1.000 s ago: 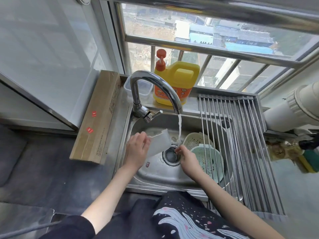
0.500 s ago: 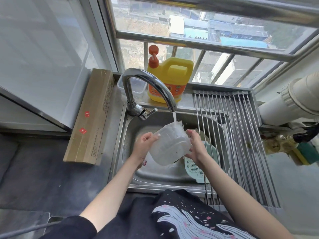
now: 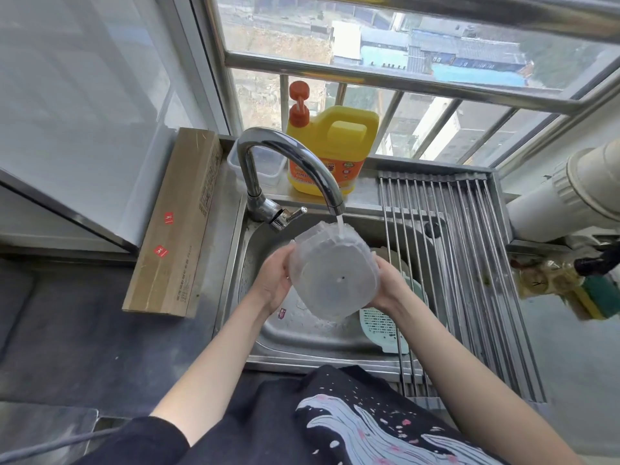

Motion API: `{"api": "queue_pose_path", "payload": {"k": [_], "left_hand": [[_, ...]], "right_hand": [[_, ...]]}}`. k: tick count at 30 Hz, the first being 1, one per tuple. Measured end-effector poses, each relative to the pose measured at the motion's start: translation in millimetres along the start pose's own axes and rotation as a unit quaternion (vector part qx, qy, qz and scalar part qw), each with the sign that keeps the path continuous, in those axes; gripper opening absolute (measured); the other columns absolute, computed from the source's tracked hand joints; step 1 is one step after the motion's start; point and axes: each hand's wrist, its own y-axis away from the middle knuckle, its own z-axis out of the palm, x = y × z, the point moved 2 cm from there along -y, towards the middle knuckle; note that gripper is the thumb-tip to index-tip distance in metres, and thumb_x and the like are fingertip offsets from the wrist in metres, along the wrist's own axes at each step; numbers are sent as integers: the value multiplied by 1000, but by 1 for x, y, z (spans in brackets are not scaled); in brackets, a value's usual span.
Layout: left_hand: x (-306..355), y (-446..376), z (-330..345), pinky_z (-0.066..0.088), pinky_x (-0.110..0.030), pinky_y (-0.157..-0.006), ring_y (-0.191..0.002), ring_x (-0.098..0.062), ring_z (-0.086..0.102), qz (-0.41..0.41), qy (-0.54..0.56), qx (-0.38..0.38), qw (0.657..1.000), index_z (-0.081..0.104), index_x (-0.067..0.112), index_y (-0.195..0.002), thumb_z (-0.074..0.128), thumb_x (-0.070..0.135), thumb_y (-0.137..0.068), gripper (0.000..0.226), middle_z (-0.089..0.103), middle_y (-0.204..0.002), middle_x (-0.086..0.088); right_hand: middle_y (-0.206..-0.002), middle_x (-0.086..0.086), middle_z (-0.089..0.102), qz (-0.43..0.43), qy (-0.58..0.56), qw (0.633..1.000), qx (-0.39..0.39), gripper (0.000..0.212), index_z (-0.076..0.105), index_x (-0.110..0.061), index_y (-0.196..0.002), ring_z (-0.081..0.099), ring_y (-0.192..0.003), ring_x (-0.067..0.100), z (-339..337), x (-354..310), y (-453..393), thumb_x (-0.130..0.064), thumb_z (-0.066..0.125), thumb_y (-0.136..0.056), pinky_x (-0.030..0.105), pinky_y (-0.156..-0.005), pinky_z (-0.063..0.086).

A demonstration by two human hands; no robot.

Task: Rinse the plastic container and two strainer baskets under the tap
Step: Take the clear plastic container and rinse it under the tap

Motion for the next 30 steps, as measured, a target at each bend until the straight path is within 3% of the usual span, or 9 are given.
{"api": "queue_pose_path", "payload": {"k": [4,9,12,16,19,22,25,28,30], "left_hand": [[8,-11,6,48,-32,-82,-98,-20,60,-13,-55,-5,998,66,9,-114,43,32,-96,37,68,-106,-9],[19,-14,23,54,-26,-70,-91,-13,66,-15,-65,-44,997,65,17,-116,34,32,-101,37,71,-103,-1],[23,-18,27,52,-36,-87,-108,-24,62,1,-69,-41,997,62,12,-123,49,34,-93,39,65,-123,-13],[35,-19,38,54,-27,-77,-90,-16,66,7,-82,-50,995,67,9,-112,50,17,-96,25,70,-107,-7],[44,-22,48,51,-32,-82,-91,-22,63,1,-88,-75,993,64,0,-117,49,12,-96,28,66,-110,-16],[51,-22,55,52,-34,-85,-89,-21,64,-9,-84,-76,994,63,-3,-115,50,8,-95,26,67,-105,-15],[54,-24,55,56,-29,-76,-86,-19,65,1,-71,-59,996,61,-4,-116,50,6,-95,26,69,-97,-11],[51,-22,57,54,-26,-69,-73,-10,66,10,-84,-53,995,62,4,-116,47,12,-98,25,72,-78,4],[51,-13,63,50,-30,-82,-83,-10,63,37,-135,-38,989,60,16,-111,44,18,-99,20,69,-86,8]], "right_hand": [[-129,11,55,111,-52,992,-39,36,63,-28,-113,50,-114,39,-2,7,10,-48,41,-92,60,-89,44],[-116,16,62,69,-90,990,-89,32,65,-21,-107,57,-100,39,1,8,26,-38,41,-94,56,-71,55],[-112,16,66,90,-126,984,-89,31,68,-18,-106,60,-100,39,-3,16,21,-37,48,-91,59,-79,52],[-132,21,54,121,-192,969,-92,40,61,-19,-121,50,-118,47,-8,27,19,-39,47,-89,71,-90,41],[-127,24,53,94,-200,972,-84,37,60,-15,-115,48,-115,50,-8,30,25,-39,40,-93,76,-77,40],[-117,25,57,82,-225,968,-73,36,60,-14,-109,53,-104,47,-4,31,29,-41,42,-93,70,-61,50],[-116,23,59,77,-222,970,-64,36,60,-16,-111,55,-104,44,2,28,27,-42,46,-90,69,-65,51],[-120,23,56,70,-219,972,-43,36,58,-15,-113,54,-105,43,7,23,27,-39,42,-93,71,-72,45],[-118,23,55,60,-234,970,-34,36,58,-13,-111,54,-102,42,13,19,30,-39,39,-95,72,-70,42]]}}
